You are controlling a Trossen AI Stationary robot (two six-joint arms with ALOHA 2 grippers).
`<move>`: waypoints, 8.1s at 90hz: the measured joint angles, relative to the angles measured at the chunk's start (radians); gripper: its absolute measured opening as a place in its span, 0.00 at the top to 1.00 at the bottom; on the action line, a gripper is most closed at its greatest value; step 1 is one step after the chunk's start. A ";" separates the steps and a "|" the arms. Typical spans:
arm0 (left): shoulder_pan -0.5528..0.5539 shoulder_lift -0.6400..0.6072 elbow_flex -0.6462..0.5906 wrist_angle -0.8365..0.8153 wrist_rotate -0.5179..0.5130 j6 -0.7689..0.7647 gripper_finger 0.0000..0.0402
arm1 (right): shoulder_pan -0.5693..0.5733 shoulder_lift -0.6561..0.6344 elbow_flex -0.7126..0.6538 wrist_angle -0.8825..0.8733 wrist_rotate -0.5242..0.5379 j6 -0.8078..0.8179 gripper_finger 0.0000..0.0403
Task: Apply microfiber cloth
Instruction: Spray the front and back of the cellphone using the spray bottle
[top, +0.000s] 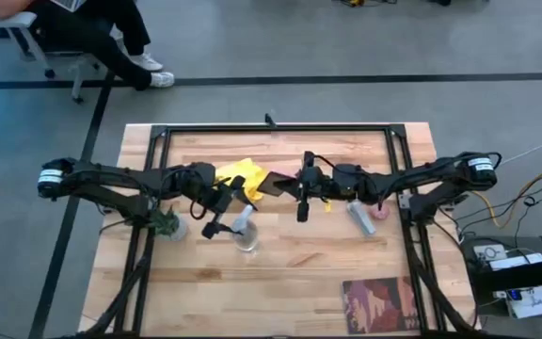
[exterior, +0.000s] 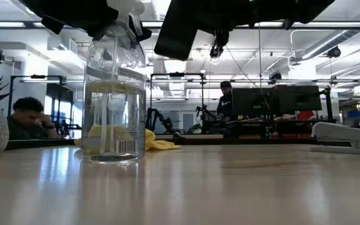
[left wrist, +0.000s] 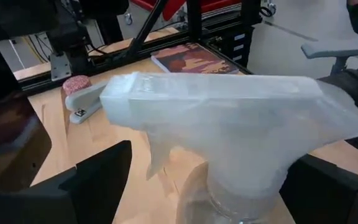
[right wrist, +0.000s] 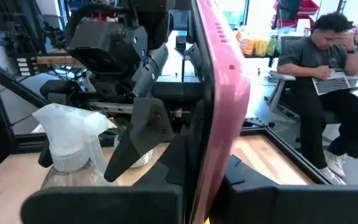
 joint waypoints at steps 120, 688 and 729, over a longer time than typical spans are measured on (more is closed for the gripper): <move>0.000 0.000 -0.001 0.002 -0.050 -0.029 0.13 | 0.157 0.058 0.041 -0.016 0.489 0.194 0.99; 0.048 -0.055 0.002 -0.073 0.010 -0.426 0.39 | 0.207 0.458 0.343 -0.067 0.958 -2.159 0.99; 0.047 -0.054 0.000 -0.070 0.010 -0.428 0.38 | 0.207 0.411 0.372 -0.065 0.941 -2.214 0.99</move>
